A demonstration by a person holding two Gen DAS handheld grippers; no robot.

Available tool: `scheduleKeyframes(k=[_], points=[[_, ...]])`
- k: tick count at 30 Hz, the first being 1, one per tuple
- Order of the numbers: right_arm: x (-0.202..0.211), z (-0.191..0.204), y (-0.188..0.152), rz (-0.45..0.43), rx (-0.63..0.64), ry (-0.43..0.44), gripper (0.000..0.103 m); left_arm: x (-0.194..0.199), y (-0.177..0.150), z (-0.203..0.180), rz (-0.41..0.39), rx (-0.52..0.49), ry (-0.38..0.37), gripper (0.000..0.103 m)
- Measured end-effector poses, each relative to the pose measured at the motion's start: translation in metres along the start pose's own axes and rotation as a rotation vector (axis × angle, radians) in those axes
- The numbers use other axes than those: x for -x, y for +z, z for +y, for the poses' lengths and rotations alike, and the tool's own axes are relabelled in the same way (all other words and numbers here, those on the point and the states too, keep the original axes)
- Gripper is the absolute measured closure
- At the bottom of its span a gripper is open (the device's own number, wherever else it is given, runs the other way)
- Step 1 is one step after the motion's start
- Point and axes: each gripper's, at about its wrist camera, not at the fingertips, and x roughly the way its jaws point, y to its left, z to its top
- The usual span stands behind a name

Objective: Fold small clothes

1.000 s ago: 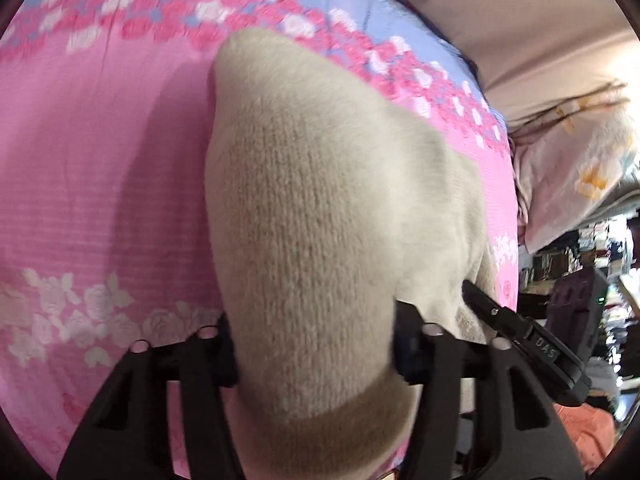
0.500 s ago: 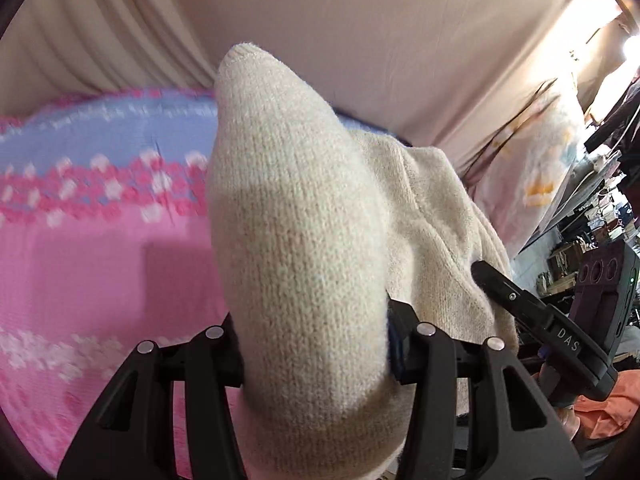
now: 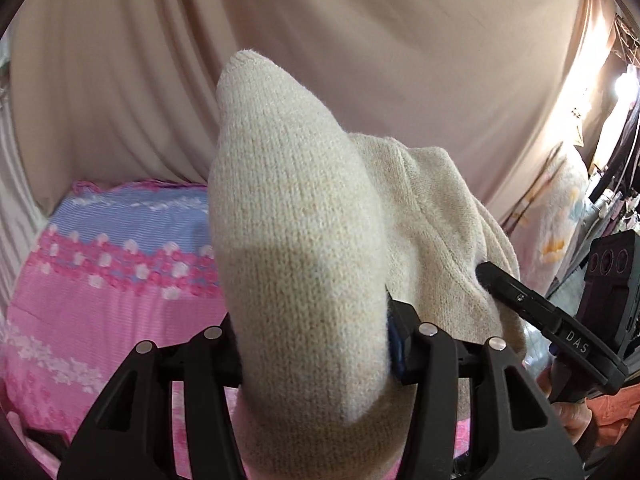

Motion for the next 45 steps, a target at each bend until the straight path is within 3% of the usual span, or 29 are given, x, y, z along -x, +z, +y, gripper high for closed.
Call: scheduleKeyframes(k=[9, 17, 29, 30, 32, 36, 37, 38, 39, 40, 42, 43, 45], points=[[-0.057, 0.055, -0.006, 0.052, 0.049, 0.047, 0.077, 0.028, 0.004, 0.072, -0.026, 0.03, 0.067, 0.054], [-0.104, 0.08, -0.029, 0.1, 0.042, 0.011, 0.077, 0.016, -0.005, 0.111, 0.021, 0.035, 0.086, 0.054], [-0.128, 0.081, -0.038, 0.115, 0.019, -0.089, 0.078, -0.021, -0.013, 0.131, 0.082, 0.014, 0.031, 0.054], [-0.129, 0.08, -0.038, 0.114, 0.018, -0.091, 0.086, -0.024, -0.014, 0.132, 0.086, 0.01, 0.031, 0.054], [-0.13, 0.078, -0.037, 0.116, 0.012, -0.078, 0.089, -0.031, -0.015, 0.131, 0.097, 0.003, 0.033, 0.054], [-0.151, 0.074, -0.043, 0.173, 0.041, -0.11, 0.087, -0.051, -0.024, 0.128, 0.15, -0.011, 0.035, 0.051], [-0.159, 0.07, -0.047, 0.185, 0.063, -0.142, 0.086, -0.059, -0.029, 0.131, 0.164, -0.008, 0.048, 0.042], [-0.168, 0.063, -0.054, 0.194, 0.098, -0.199, 0.074, -0.073, -0.039, 0.14, 0.173, -0.006, 0.081, 0.025], [-0.18, 0.048, -0.066, 0.216, 0.121, -0.263, 0.061, -0.087, -0.05, 0.151, 0.174, -0.012, 0.144, 0.016], [-0.19, 0.029, -0.079, 0.243, 0.116, -0.322, 0.06, -0.109, -0.069, 0.173, 0.184, -0.015, 0.254, 0.013], [-0.201, -0.009, -0.106, 0.335, 0.055, -0.391, 0.06, -0.144, -0.108, 0.219, 0.309, 0.056, 0.341, 0.018], [-0.204, -0.026, -0.121, 0.389, 0.012, -0.405, 0.06, -0.154, -0.132, 0.247, 0.383, 0.143, 0.351, 0.028], [-0.2, -0.048, -0.146, 0.442, -0.081, -0.394, 0.06, -0.147, -0.158, 0.279, 0.397, 0.307, 0.284, 0.028]])
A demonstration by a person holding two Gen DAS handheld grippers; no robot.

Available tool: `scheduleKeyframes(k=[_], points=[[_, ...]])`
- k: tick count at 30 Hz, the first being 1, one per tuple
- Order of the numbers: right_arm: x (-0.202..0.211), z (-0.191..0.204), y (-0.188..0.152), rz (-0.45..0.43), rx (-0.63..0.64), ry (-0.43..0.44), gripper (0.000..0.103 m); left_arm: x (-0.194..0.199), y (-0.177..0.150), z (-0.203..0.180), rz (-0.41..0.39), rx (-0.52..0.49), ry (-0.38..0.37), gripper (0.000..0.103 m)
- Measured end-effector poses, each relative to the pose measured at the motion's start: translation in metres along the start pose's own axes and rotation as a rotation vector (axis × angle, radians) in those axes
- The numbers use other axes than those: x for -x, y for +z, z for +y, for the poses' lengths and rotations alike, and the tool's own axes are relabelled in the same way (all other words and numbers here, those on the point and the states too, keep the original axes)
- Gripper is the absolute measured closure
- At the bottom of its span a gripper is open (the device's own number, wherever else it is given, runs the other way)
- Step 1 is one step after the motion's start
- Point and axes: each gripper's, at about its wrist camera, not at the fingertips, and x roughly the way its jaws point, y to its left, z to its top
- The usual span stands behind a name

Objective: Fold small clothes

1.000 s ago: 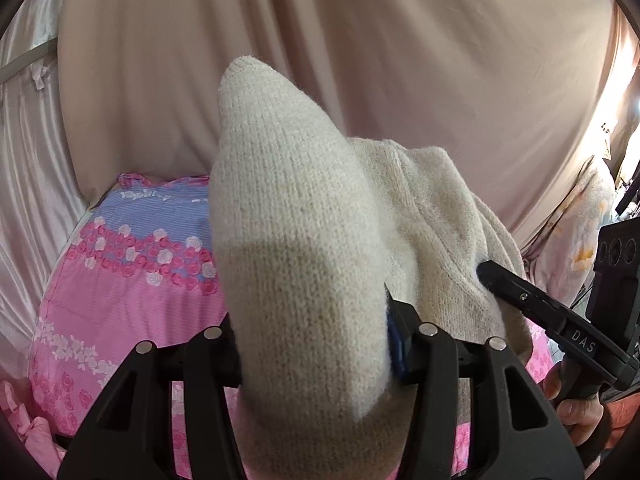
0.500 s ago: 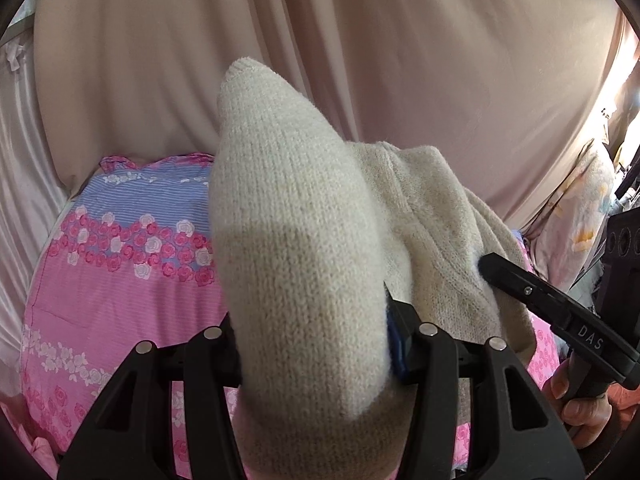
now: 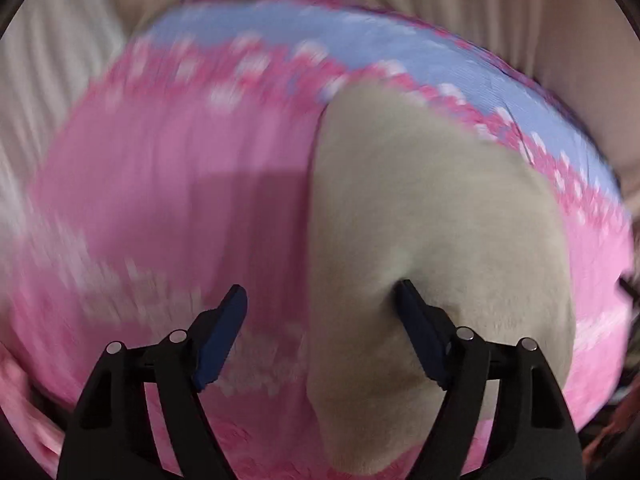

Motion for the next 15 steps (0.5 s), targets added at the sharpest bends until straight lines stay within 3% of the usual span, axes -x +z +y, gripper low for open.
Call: scheduleKeyframes(k=[2, 3, 8, 11, 12, 13, 14, 15], points=[[-0.009, -0.007, -0.01, 0.034, -0.043, 0.066, 0.049, 0.01, -0.009, 0.023, -0.025, 0.126, -0.097, 0.028], [-0.016, -0.008, -0.011, 0.054, -0.054, 0.093, 0.045, 0.013, -0.009, 0.027, -0.029, 0.146, -0.099, 0.028], [-0.066, 0.007, 0.001, 0.132, -0.073, 0.229, 0.034, 0.013, 0.002, 0.009, -0.048, 0.098, -0.094, 0.012], [-0.102, 0.012, 0.004, 0.211, -0.12, 0.274, 0.034, -0.012, 0.009, 0.008, 0.011, 0.119, -0.175, 0.012], [-0.114, 0.009, 0.003, 0.23, -0.176, 0.31, 0.036, -0.02, 0.011, 0.013, 0.023, 0.147, -0.235, 0.014], [-0.119, 0.005, 0.002, 0.231, -0.227, 0.354, 0.041, -0.027, 0.013, 0.017, 0.03, 0.17, -0.285, 0.027], [-0.123, 0.002, 0.0, 0.232, -0.265, 0.4, 0.071, -0.033, 0.014, 0.022, 0.041, 0.194, -0.382, 0.04], [-0.124, 0.002, 0.0, 0.23, -0.292, 0.454, 0.083, -0.034, 0.016, 0.024, 0.041, 0.205, -0.422, 0.044]])
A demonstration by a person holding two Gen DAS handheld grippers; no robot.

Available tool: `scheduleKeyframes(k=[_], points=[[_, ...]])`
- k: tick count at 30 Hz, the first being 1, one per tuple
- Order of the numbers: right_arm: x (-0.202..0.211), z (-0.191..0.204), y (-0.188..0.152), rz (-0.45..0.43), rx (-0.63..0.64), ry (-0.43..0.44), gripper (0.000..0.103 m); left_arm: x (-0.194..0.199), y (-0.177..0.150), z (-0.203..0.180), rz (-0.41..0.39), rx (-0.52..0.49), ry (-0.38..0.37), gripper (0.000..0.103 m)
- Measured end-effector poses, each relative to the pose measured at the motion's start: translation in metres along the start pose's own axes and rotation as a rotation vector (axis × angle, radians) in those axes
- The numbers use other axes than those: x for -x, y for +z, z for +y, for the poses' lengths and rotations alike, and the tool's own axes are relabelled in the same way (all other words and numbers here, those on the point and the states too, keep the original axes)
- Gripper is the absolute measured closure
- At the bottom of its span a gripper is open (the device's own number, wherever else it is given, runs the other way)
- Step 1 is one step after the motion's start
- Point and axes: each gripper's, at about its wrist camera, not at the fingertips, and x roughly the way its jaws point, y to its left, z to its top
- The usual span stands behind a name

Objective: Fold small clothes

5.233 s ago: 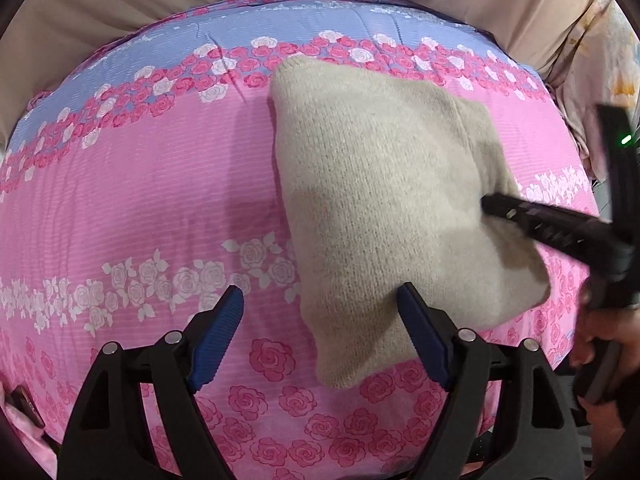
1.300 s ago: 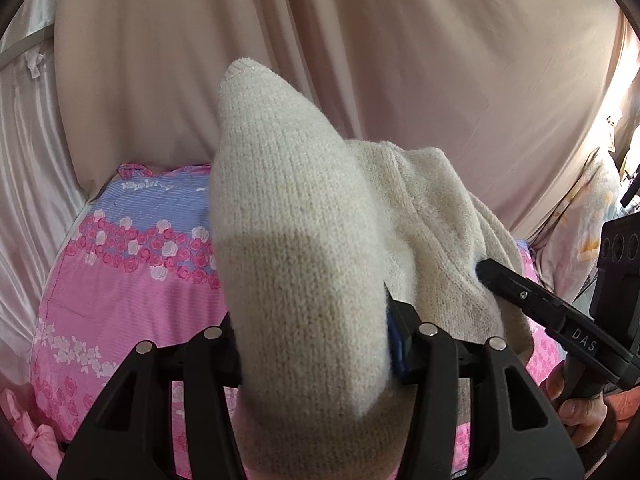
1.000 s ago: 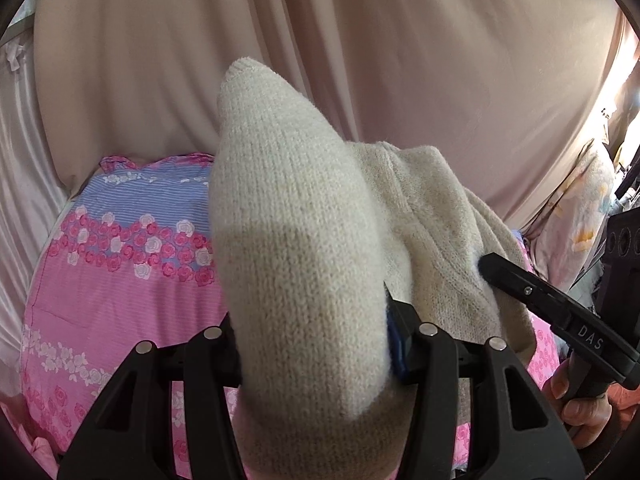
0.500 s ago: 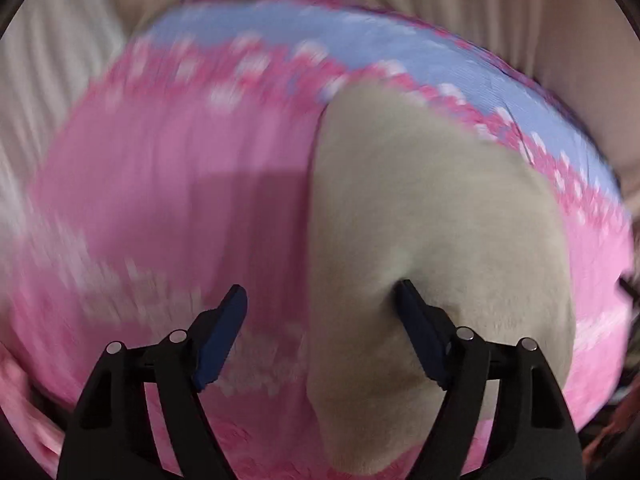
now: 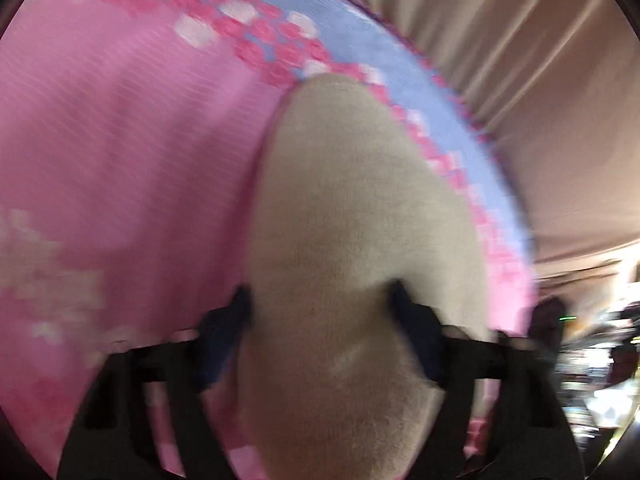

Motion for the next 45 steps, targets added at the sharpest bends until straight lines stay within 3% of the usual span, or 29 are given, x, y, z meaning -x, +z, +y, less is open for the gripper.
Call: scheduleKeyframes(k=[2, 4, 7, 9, 11, 12, 13, 14, 15, 16, 17, 23, 25, 27, 28, 30, 32, 33, 34, 36, 37, 38, 39, 40, 42, 44, 45], points=[[0.005, 0.012, -0.001, -0.018, 0.03, -0.01, 0.088, 0.004, 0.004, -0.011, 0.003, -0.058, -0.016, 0.067], [0.019, 0.034, -0.001, -0.056, 0.097, -0.012, 0.09, 0.019, 0.006, -0.034, -0.036, -0.167, 0.004, 0.072], [0.049, 0.074, 0.001, -0.138, 0.173, 0.041, 0.093, 0.047, 0.012, -0.062, -0.11, -0.255, -0.061, 0.075], [0.058, 0.105, -0.001, -0.163, 0.284, 0.003, 0.094, 0.058, 0.016, -0.074, -0.147, -0.311, -0.044, 0.075], [0.048, 0.114, -0.001, -0.151, 0.351, -0.08, 0.092, 0.048, 0.018, -0.082, -0.155, -0.378, 0.079, 0.068], [0.031, 0.11, -0.001, -0.129, 0.393, -0.195, 0.087, 0.037, 0.018, -0.079, -0.139, -0.398, 0.158, 0.064], [0.017, 0.102, -0.001, -0.1, 0.417, -0.307, 0.083, 0.02, 0.017, -0.07, -0.097, -0.394, 0.29, 0.061], [0.008, 0.094, -0.002, -0.069, 0.419, -0.405, 0.082, 0.013, 0.013, -0.062, -0.064, -0.383, 0.35, 0.06], [0.004, 0.086, -0.008, -0.042, 0.4, -0.456, 0.082, 0.013, 0.008, -0.055, -0.049, -0.367, 0.349, 0.059], [0.012, 0.085, -0.016, -0.053, 0.395, -0.442, 0.082, 0.022, 0.001, -0.051, -0.06, -0.346, 0.311, 0.057], [0.023, 0.089, -0.026, -0.092, 0.407, -0.436, 0.082, 0.034, -0.008, -0.047, -0.08, -0.323, 0.297, 0.046], [0.063, 0.133, -0.065, -0.199, 0.474, -0.369, 0.082, 0.063, -0.049, -0.054, -0.108, -0.306, 0.356, 0.026], [0.064, 0.139, -0.076, -0.202, 0.501, -0.413, 0.075, 0.063, -0.052, -0.06, -0.134, -0.31, 0.359, 0.019], [0.061, 0.126, -0.074, -0.164, 0.433, -0.409, 0.048, 0.067, -0.054, -0.059, -0.16, -0.269, 0.293, 0.015], [0.061, 0.112, -0.073, -0.139, 0.38, -0.38, 0.045, 0.069, -0.054, -0.058, -0.161, -0.248, 0.257, 0.011], [0.061, 0.081, -0.068, -0.11, 0.277, -0.324, 0.04, 0.063, -0.056, -0.043, -0.107, -0.156, 0.146, 0.01], [0.055, 0.047, -0.069, -0.057, 0.171, -0.241, 0.039, 0.044, -0.06, -0.032, 0.002, -0.099, 0.064, 0.011], [0.049, 0.029, -0.071, -0.011, 0.085, -0.179, 0.039, 0.037, -0.063, -0.028, 0.04, -0.094, 0.069, 0.011], [0.042, 0.017, -0.075, 0.022, 0.026, -0.11, 0.038, 0.03, -0.069, -0.024, 0.072, -0.104, 0.114, 0.016], [0.029, -0.004, -0.084, 0.058, -0.079, -0.023, 0.037, 0.02, -0.077, -0.013, 0.138, -0.096, 0.129, 0.033], [0.02, -0.013, -0.088, 0.073, -0.126, 0.018, 0.037, 0.015, -0.08, -0.003, 0.174, -0.056, 0.111, 0.049], [0.011, -0.018, -0.091, 0.091, -0.156, 0.067, 0.049, 0.011, -0.083, 0.01, 0.203, 0.011, 0.069, 0.068], [0.001, -0.02, -0.095, 0.11, -0.185, 0.115, 0.085, 0.009, -0.083, 0.019, 0.217, 0.055, 0.046, 0.076], [-0.004, -0.012, -0.095, 0.125, -0.157, 0.109, 0.084, 0.01, -0.084, 0.027, 0.217, 0.088, 0.038, 0.085], [0.006, 0.034, -0.096, 0.087, 0.049, -0.01, 0.085, 0.021, -0.082, 0.024, 0.187, 0.065, 0.062, 0.09], [0.026, 0.093, -0.102, 0.028, 0.288, -0.09, 0.086, 0.038, -0.081, 0.015, 0.138, -0.001, 0.136, 0.09], [0.031, 0.121, -0.109, -0.008, 0.434, -0.172, 0.084, 0.041, -0.081, 0.014, 0.129, -0.025, 0.182, 0.09]])
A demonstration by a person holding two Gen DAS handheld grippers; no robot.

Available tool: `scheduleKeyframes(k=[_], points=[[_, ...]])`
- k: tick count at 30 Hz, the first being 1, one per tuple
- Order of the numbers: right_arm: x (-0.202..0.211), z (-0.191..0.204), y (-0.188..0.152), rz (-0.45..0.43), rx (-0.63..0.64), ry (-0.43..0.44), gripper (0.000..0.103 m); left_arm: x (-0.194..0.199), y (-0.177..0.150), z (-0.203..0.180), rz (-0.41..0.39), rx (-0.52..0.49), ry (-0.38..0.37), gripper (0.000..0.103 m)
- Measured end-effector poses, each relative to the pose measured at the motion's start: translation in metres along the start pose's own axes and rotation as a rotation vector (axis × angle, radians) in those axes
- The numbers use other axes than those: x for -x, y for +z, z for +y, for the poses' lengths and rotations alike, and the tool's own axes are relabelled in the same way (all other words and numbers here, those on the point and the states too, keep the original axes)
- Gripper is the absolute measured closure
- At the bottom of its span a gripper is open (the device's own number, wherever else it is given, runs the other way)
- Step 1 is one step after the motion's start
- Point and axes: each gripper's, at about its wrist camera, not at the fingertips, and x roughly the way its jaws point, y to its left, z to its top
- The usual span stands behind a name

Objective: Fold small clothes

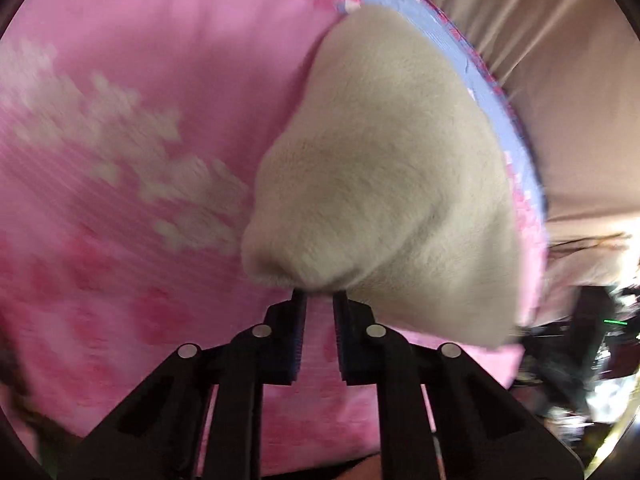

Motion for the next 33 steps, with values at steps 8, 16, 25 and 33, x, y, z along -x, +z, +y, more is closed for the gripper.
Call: scheduleKeyframes(k=[8, 16, 25, 33], points=[[0.001, -0.022, -0.028, 0.015, -0.11, -0.231, 0.066, 0.039, -0.034, -0.043, -0.178, -0.205, 0.18, 0.049], [0.076, 0.035, -0.02, -0.291, -0.038, -0.467, 0.031, 0.072, -0.054, -0.099, -0.4, -0.362, 0.315, 0.012], [0.068, 0.059, -0.045, -0.319, -0.011, -0.523, 0.027, 0.069, -0.06, -0.119, -0.477, -0.432, 0.385, 0.01], [0.059, 0.062, -0.058, -0.318, -0.067, -0.516, 0.027, 0.068, -0.068, -0.107, -0.464, -0.431, 0.397, 0.01]])
